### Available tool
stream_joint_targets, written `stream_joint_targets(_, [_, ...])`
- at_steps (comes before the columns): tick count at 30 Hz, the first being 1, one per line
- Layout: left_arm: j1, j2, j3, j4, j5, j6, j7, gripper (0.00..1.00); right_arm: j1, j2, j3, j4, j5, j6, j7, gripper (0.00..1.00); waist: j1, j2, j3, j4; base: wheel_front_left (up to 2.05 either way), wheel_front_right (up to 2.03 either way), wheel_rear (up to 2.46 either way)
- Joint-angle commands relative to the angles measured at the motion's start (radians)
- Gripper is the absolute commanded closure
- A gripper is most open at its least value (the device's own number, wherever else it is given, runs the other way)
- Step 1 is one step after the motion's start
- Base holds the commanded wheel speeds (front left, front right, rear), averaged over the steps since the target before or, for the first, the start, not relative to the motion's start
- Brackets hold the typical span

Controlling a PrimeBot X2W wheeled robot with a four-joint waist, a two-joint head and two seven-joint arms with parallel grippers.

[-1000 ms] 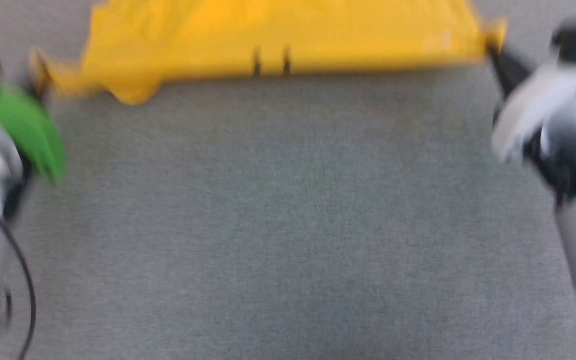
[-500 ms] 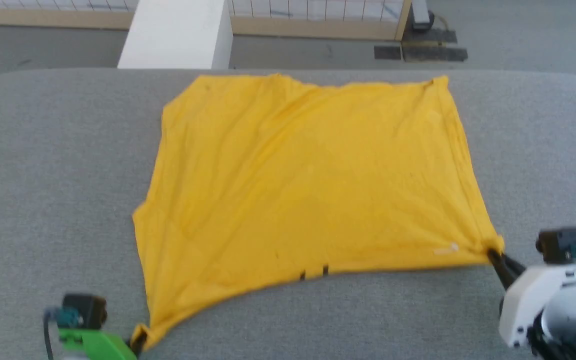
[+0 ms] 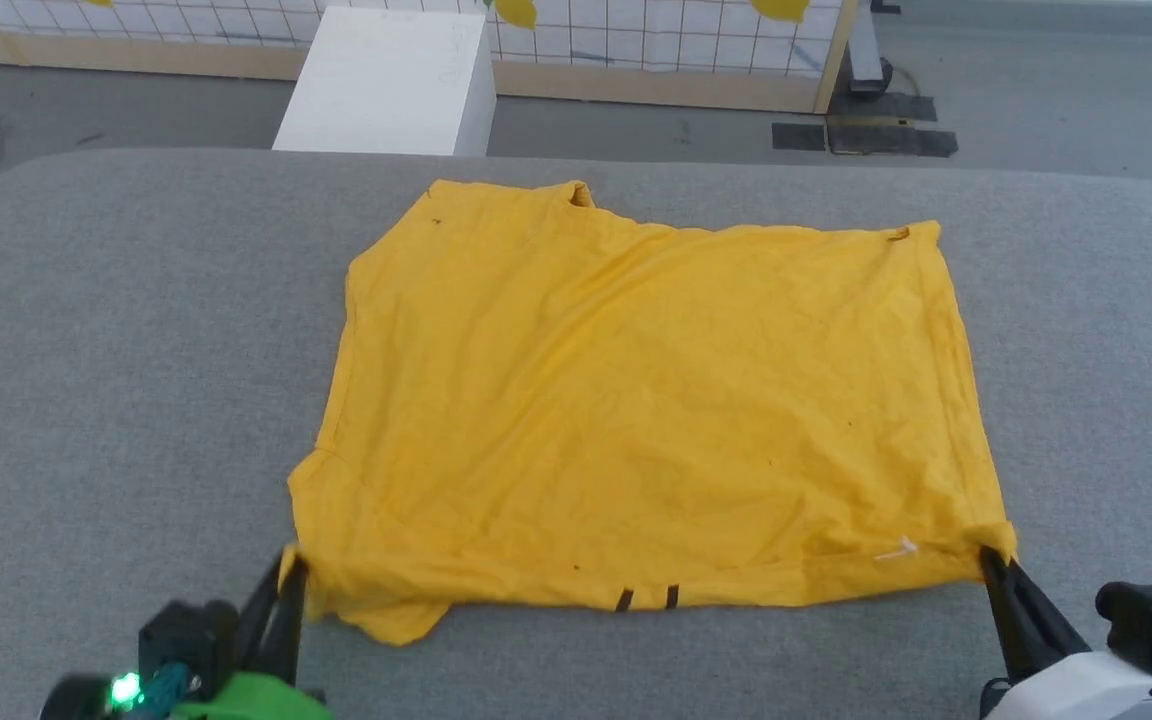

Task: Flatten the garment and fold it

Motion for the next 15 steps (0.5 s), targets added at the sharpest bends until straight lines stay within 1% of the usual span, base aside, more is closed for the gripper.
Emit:
stream_joint_targets(1, [-0.054, -0.009, -0.006, 0.023, 0.034, -0.004, -0.049, 1.00, -0.023, 0.000, 0.007, 0.008, -0.019, -0.001, -0.045, 1.00, 0.0002, -0.0001, 0.007, -0.002, 0.00, 0.00, 0.00])
stream_joint_targets(4, [-0.141, -0.027, -0.020, 0.082, 0.079, -0.018, -0.126, 1.00, -0.077, -0.011, 0.027, 0.035, -0.042, -0.001, -0.100, 1.00, 0.0002, -0.0001, 0.017, -0.009, 0.00, 0.00, 0.00])
stream_joint_targets(8, [-0.289, -0.039, -0.023, 0.159, 0.113, -0.040, -0.175, 1.00, -0.184, -0.042, 0.064, 0.082, -0.059, -0.001, -0.105, 1.00, 0.0002, -0.0001, 0.047, -0.025, 0.00, 0.00, 0.00])
stream_joint_targets(12, [-0.432, -0.031, -0.018, 0.226, 0.120, -0.075, -0.161, 1.00, -0.294, -0.072, 0.097, 0.128, -0.073, -0.001, -0.069, 1.00, 0.0002, -0.0001, 0.091, -0.044, 0.00, 0.00, 0.00])
stream_joint_targets(15, [-0.527, -0.019, -0.015, 0.265, 0.123, -0.100, -0.137, 1.00, -0.370, -0.084, 0.100, 0.164, -0.075, -0.001, -0.048, 1.00, 0.0002, -0.0001, 0.130, -0.055, 0.00, 0.00, 0.00])
